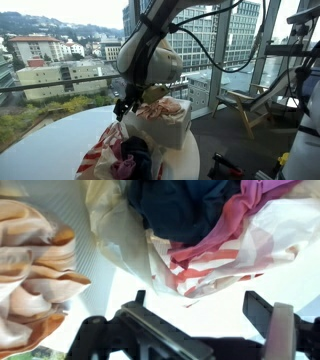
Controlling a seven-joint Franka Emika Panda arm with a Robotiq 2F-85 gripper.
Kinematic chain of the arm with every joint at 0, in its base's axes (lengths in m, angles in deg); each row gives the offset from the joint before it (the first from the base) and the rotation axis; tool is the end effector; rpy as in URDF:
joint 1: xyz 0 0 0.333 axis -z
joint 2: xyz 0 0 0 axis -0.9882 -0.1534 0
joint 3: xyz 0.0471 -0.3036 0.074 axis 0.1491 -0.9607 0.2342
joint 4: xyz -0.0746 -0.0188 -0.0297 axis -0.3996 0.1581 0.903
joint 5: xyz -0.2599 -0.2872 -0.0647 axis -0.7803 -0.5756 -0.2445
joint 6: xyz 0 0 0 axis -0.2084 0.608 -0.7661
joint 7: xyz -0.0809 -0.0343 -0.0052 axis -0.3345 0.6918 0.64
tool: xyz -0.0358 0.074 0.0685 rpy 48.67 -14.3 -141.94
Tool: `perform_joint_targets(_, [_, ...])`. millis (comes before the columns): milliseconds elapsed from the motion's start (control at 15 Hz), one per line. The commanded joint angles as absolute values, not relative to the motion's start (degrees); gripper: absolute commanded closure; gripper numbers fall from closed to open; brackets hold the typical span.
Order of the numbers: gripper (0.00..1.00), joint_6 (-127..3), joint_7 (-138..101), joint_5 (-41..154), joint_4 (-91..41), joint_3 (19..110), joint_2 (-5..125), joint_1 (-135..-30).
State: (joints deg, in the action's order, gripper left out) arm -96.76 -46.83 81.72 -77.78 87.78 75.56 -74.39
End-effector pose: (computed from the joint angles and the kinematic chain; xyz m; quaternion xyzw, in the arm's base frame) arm 0.4813 0.0824 0.3076 -0.9689 -0.1273 -0.2043 0.0566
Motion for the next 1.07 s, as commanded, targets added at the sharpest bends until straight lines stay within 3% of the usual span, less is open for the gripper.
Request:
perform_joint_targets(0, [0.00,-103.00,-44.86,82.94,-83.55,86.26,83.69,-72.79])
perform_joint_targets(133, [0.00,-104.88,-40.52,77.41,-84.73,85.43,85.09,-68.90])
perform_joint_targets(200, [0.00,-105.28,-36.59,71.66,-85.10,78.34,85.41,-72.90])
perform_joint_targets(267, [0.00,-103.85,-34.92,68.89,-84.26,84.78,85.49,-63.21])
perform_joint_targets(667, [0.00,-95.05,-21.44,50.63,-74.89,86.32,81.06,-51.48])
perform_joint_targets(933, [0.00,-91.56,-20.23,52.20,-69.37,87.38,75.77,-53.73])
perform_joint_targets(1000, [0.00,-91.08,-20.85,53.15,-68.19,79.21,73.96,-62.64])
